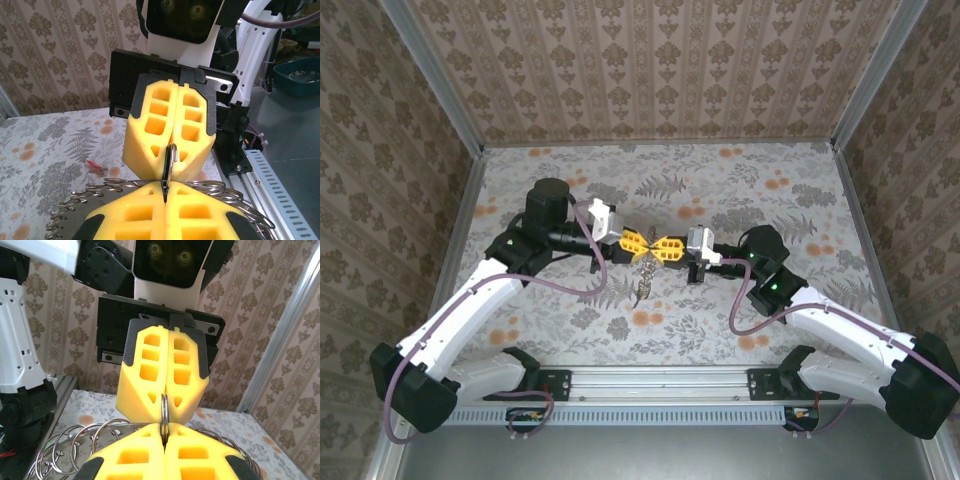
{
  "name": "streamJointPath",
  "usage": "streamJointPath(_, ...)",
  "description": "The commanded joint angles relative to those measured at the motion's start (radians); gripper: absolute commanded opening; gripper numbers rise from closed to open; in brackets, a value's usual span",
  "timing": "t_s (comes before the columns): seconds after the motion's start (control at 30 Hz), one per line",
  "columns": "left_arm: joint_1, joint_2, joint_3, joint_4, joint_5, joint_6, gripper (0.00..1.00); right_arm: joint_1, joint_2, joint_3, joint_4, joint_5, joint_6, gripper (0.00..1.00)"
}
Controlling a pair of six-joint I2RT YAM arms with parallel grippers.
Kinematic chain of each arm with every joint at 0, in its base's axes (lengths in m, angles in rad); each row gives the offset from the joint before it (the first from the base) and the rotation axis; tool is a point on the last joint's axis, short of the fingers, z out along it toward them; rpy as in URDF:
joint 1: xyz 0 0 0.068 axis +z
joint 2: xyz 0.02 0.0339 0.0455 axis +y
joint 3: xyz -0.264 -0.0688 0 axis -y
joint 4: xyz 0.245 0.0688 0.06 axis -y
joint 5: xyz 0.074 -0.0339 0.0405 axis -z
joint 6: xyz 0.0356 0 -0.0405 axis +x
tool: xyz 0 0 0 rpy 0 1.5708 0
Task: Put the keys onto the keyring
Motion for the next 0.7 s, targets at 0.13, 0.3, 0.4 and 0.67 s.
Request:
streamJointPath(0.13, -0.06, -0.011, -0.015, 0.115, -0.037, -0.06, 0.0, 0.006, 0.013, -0.007, -0.08, 0.068, -0.02, 0.12)
streamJointPath(0.3, -0.058, -0.017, -0.019, 0.026, -0.079, 0.02, 0.0, 0.002, 0.005, 0.009, -0.144, 0.064, -0.041, 0.14)
streamJointPath(0.4, -0.058, -0.021, -0.035, 0.011, -0.088, 0.049, 0.0, -0.006, 0.004, 0.012, -0.154, 0.057, -0.044, 0.16)
streamJointPath(0.67, -0.055, -0.032, -0.081, 0.028, -0.092, 0.08, 0.0, -0.023, -0.014, 0.006, -0.171, 0.033, -0.047, 0.19)
